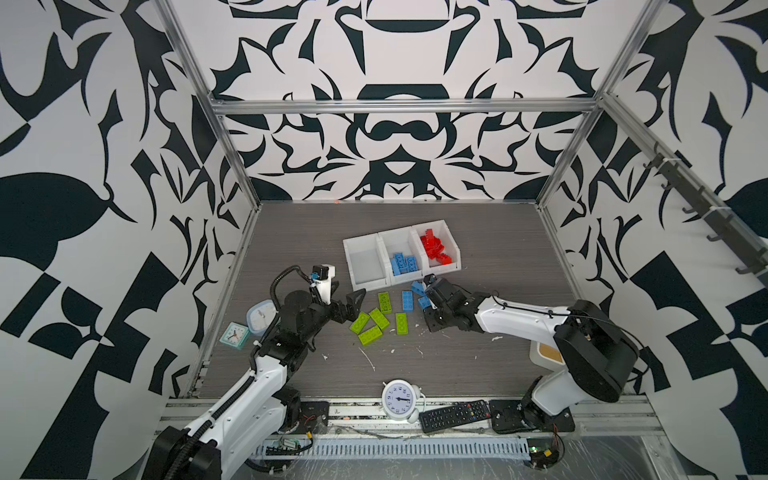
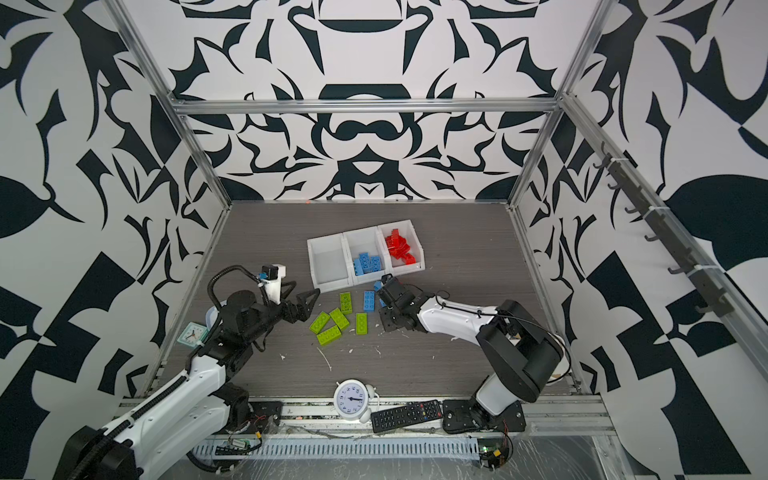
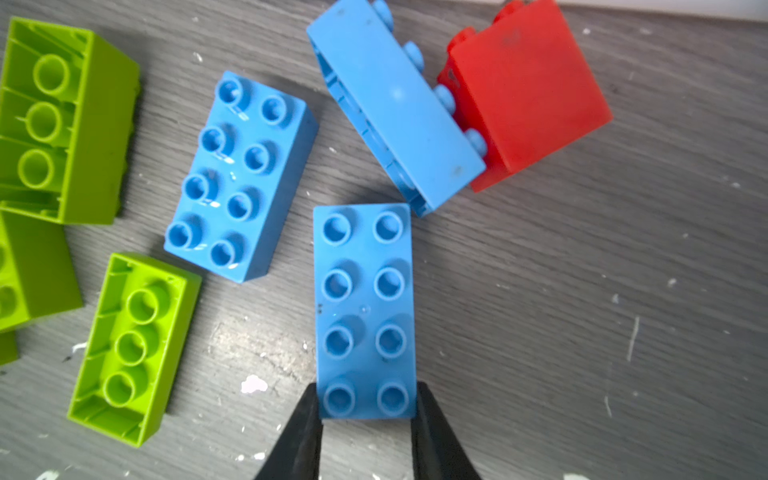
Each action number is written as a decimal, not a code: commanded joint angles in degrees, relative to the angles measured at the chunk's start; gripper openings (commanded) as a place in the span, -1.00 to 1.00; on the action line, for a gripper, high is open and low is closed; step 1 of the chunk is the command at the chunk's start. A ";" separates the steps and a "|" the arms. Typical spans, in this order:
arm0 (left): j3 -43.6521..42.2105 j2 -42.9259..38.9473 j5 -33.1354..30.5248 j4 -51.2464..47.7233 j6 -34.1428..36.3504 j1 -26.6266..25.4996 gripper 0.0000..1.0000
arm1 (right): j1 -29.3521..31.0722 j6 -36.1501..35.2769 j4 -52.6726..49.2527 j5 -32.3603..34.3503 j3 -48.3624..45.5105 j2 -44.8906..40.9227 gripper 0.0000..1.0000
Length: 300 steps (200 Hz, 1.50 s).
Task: Sort the legos into containers by color
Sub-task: 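Lower the right gripper and close it on the blue 2x4 brick, then lift the blue brick into the middle compartment and open the right gripper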
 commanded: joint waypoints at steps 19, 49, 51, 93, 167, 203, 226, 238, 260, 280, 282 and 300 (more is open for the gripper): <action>0.85 0.20 -0.09 0.45 0.12 -0.10 0.99 | 0.22 0.47 -1.34 0.33 -0.65 -5.49 -0.43; 0.82 0.07 -0.06 0.46 0.01 -0.10 0.99 | 0.22 0.26 -2.45 0.17 -0.09 -9.70 -0.47; 0.75 0.04 0.00 0.46 0.06 -0.10 0.99 | 0.22 0.20 -2.49 0.16 0.02 -10.07 -0.48; 0.80 -0.22 -0.04 0.37 0.03 -0.08 0.99 | 0.23 -2.43 -5.35 -0.67 5.73 -11.59 -0.48; 0.56 -2.17 -0.57 -0.66 0.06 -0.07 0.99 | -2.16 -10.27 -6.79 -0.69 20.15 -4.09 -0.50; 0.65 -2.00 -0.28 -0.53 -0.04 -0.10 0.99 | -5.31 -11.43 -4.15 -4.29 25.58 1.83 -0.51; 0.68 -2.00 -0.26 -0.60 -0.06 -0.09 0.99 | -6.13 -11.34 -1.15 -4.94 27.93 5.43 -0.51; 0.60 -2.00 -0.31 -0.58 -0.02 -0.04 0.99 | -6.41 -11.34 -0.74 -5.25 29.95 7.52 -0.50; 0.56 -1.91 -0.40 -0.51 -0.15 -0.05 0.99 | -6.52 -11.51 -0.30 -5.30 33.15 10.85 -0.49; 0.60 -1.82 -0.37 -0.51 -0.11 -0.08 0.99 | -6.76 -11.61 -0.31 -5.13 35.19 13.08 -0.50; 0.64 -1.82 -0.32 -0.51 -0.17 -0.10 0.99 | -6.77 -11.62 -0.35 -5.10 35.40 13.32 -0.49; 0.60 -1.91 -0.31 -0.51 -0.15 -0.10 0.99 | -6.87 -11.50 -0.39 -5.03 36.63 14.76 -0.48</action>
